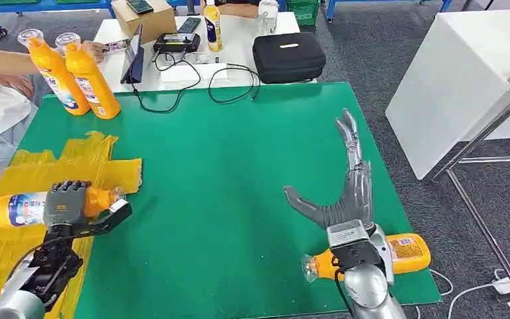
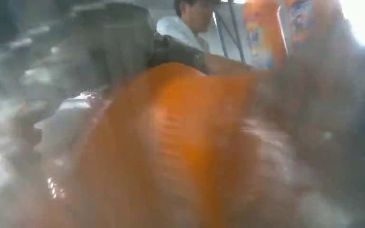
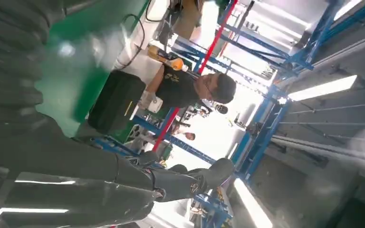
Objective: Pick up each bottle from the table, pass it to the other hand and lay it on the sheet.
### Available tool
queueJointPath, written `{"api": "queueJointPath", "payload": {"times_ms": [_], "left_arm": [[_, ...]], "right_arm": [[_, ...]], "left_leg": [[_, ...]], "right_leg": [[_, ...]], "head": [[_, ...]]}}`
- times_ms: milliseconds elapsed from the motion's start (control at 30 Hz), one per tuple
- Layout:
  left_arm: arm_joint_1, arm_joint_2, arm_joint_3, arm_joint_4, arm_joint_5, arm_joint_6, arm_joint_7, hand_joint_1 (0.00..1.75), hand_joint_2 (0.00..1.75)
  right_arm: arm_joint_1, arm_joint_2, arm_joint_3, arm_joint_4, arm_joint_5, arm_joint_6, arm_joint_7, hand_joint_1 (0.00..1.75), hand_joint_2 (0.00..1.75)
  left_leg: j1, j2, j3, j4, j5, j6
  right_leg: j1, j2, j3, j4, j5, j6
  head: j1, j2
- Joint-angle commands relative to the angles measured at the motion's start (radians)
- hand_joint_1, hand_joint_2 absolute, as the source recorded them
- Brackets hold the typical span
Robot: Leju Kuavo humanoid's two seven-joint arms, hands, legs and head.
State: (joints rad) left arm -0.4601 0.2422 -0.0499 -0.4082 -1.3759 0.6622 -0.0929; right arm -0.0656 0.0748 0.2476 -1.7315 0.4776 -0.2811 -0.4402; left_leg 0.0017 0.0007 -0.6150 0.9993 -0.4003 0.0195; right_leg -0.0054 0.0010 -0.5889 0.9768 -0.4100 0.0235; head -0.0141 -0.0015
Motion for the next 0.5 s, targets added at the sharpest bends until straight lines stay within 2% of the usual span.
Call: {"api": "queueJointPath", "payload": {"times_ms": [33,267,500], "left_arm": [[0.003,-0.094,0.204,0.049,0.136,-0.086,-0.220,0.00,1.75],[0.012,-0.131,0.231,0.025,0.184,-0.129,-0.301,0.00,1.75],[0.015,-0.135,0.237,0.023,0.193,-0.139,-0.312,0.00,1.75]], "right_arm": [[-0.074,-0.009,0.040,0.100,0.031,0.007,0.002,0.00,1.75],[-0.098,-0.007,0.066,0.105,0.052,0.013,0.010,0.00,1.75],[-0.098,-0.008,0.070,0.110,0.056,0.014,0.012,0.00,1.75]], "left_leg": [[0.000,0.000,0.003,-0.001,-0.001,0.000],[0.001,-0.003,0.004,-0.001,-0.001,-0.001],[0.001,-0.004,0.004,0.000,-0.001,-0.001]], "right_leg": [[0.000,0.000,0.003,-0.001,-0.001,0.000],[0.001,-0.002,0.006,-0.001,-0.001,0.001],[0.000,-0.002,0.006,-0.001,-0.001,0.000]], "head": [[0.000,0.000],[0.000,0.000],[0.000,0.000]]}}
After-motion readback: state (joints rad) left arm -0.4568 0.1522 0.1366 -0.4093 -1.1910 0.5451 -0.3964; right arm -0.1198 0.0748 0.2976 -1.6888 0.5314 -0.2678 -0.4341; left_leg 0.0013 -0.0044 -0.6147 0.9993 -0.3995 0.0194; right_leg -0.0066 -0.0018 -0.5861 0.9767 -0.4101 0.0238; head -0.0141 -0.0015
